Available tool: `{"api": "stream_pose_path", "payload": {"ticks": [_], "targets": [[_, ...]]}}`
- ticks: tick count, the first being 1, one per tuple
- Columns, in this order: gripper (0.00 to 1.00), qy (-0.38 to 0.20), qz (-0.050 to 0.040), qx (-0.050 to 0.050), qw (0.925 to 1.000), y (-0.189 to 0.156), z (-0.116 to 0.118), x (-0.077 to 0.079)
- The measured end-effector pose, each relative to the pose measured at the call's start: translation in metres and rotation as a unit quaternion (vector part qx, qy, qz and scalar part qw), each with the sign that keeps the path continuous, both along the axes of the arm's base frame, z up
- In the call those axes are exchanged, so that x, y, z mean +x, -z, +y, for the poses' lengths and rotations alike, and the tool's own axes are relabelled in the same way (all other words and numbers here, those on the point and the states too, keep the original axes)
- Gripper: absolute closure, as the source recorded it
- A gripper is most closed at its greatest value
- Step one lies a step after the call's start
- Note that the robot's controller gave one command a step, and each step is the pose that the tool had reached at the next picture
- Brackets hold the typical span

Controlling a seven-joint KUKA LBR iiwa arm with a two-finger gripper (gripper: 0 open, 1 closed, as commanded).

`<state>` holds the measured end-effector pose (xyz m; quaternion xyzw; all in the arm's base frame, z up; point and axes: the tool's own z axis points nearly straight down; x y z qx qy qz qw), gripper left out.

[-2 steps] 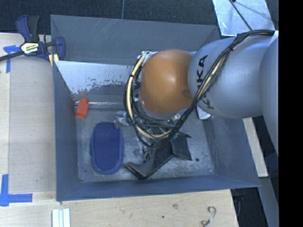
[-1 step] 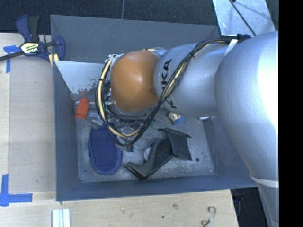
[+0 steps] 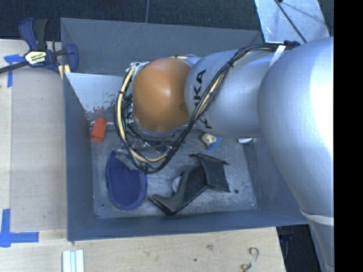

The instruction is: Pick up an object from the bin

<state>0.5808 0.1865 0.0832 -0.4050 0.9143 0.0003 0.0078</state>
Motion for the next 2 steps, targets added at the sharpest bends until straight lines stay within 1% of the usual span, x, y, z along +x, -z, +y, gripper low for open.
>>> {"api": "stream_pose_path", "payload": {"ticks": [1, 2], "targets": [[1.00, -0.090, 0.0009, -0.003, 0.9959, -0.120, -0.014, 0.003], [1.00, -0.082, 0.0098, -0.004, 0.9966, -0.048, -0.012, -0.038]]}}
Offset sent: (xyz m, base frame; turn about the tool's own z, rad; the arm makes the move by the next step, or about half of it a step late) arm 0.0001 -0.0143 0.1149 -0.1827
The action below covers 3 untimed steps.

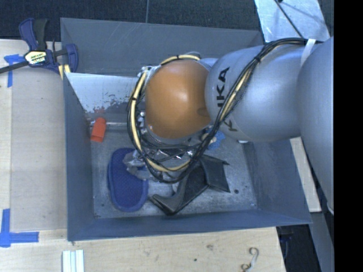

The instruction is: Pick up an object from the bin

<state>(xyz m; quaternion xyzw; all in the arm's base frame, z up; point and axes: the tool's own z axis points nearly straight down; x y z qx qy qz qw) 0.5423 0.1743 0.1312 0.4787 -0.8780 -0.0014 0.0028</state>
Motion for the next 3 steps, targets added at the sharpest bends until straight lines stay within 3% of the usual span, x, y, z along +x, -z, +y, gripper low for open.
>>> {"api": "stream_pose_path", "payload": {"ticks": [1, 2, 3], "targets": [[1.00, 0.143, -0.0055, 0.001, 0.9898, -0.053, -0.001, -0.020], [1.00, 0.221, -0.0014, -0.001, 0.9753, 0.016, -0.010, -0.035], [0.00, 0.220, -0.0036, 0.000, 0.9754, 0.014, -0.009, -0.034]]}}
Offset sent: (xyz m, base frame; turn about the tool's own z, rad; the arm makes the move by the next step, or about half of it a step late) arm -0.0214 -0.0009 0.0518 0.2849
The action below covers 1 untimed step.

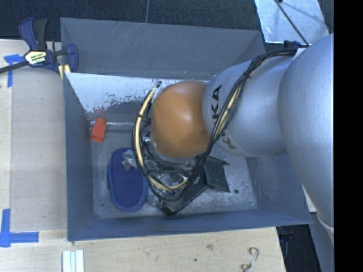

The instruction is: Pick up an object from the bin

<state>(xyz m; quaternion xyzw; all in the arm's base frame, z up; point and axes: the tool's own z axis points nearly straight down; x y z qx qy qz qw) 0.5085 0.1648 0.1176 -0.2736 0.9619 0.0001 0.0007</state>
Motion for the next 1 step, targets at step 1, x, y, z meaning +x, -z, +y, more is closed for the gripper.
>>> {"api": "stream_pose_path", "payload": {"ticks": [1], "targets": [[0.00, -0.094, -0.0038, 0.003, 0.9955, 0.0439, 0.0031, 0.0145]]}}
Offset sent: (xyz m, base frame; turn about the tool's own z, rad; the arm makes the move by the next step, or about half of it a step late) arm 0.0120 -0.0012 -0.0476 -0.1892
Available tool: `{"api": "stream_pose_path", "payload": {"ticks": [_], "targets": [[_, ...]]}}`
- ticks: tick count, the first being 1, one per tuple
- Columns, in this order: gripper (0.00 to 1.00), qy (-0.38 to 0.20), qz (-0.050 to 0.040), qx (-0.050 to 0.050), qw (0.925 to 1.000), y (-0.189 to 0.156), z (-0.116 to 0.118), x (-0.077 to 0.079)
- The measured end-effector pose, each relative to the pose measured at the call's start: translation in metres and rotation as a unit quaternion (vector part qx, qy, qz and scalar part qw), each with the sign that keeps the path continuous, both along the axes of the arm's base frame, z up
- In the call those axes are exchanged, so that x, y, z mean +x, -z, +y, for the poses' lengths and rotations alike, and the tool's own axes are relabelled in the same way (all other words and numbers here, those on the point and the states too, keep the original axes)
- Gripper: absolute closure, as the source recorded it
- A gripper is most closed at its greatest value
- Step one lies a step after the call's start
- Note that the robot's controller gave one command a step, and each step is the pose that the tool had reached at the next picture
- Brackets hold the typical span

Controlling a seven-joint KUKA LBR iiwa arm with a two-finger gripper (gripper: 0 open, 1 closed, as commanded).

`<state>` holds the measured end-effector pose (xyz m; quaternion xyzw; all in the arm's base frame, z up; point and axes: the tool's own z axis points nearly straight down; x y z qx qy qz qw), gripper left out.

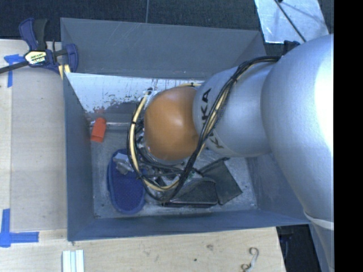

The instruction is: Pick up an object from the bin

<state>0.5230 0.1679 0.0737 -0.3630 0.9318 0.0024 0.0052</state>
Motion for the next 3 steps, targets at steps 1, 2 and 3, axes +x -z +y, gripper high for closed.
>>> {"api": "stream_pose_path", "payload": {"ticks": [1, 2, 3], "targets": [[1.00, 0.000, -0.0006, -0.002, 1.0000, -0.002, -0.002, 0.001], [1.00, -0.007, -0.0019, -0.003, 1.0000, -0.108, -0.038, 0.014], [1.00, 0.009, -0.0019, -0.002, 1.0000, -0.182, -0.039, 0.014]]}}
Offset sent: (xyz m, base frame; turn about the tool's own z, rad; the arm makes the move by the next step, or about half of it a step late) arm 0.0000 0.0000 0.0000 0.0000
